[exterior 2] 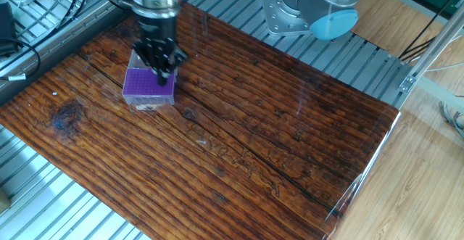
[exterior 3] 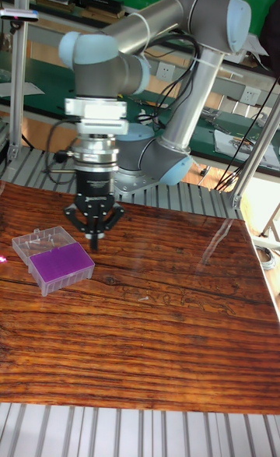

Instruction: Insert a small pipette tip into the holder for small pipette tips

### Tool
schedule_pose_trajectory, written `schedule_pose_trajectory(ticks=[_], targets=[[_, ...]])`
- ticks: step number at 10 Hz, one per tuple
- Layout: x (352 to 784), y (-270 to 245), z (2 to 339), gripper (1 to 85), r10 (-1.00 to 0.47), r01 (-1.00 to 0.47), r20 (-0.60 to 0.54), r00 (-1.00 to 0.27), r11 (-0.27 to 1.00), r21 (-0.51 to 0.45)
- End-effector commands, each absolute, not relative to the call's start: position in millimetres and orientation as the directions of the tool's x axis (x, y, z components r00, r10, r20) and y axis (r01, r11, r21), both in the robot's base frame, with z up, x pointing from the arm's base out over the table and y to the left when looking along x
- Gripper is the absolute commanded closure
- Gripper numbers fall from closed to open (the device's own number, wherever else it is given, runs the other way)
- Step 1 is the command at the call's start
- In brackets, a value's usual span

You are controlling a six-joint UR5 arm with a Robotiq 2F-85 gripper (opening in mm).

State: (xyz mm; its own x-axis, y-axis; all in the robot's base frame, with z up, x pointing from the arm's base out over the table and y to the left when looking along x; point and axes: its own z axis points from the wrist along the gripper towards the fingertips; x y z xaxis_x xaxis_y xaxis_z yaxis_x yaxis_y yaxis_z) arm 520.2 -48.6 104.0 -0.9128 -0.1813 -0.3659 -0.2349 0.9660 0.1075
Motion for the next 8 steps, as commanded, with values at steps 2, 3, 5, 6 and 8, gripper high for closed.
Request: schedule_pose_trajectory(ticks=[2,3,5,6,8], targets=[[523.9,17.7,104.1,76.0,-0.063,-0.158,-0.431,-0.9,0.97,0.186],[528.2,26.9,102.3,75.3,-0.068,-0.171,-0.455,-0.888,0.967,0.19],[491.0,-6.8,81.1,82.0,-0.263,-0.293,-0.293,-0.919,0.954,0.06],[450.1,-30.3,71.1,82.3,-0.397,-0.4,-0.118,-0.91,0.916,0.004],[435.9,-33.1,69.8,73.0,-0.521,-0.522,-0.065,-0.851,0.853,0.006]])
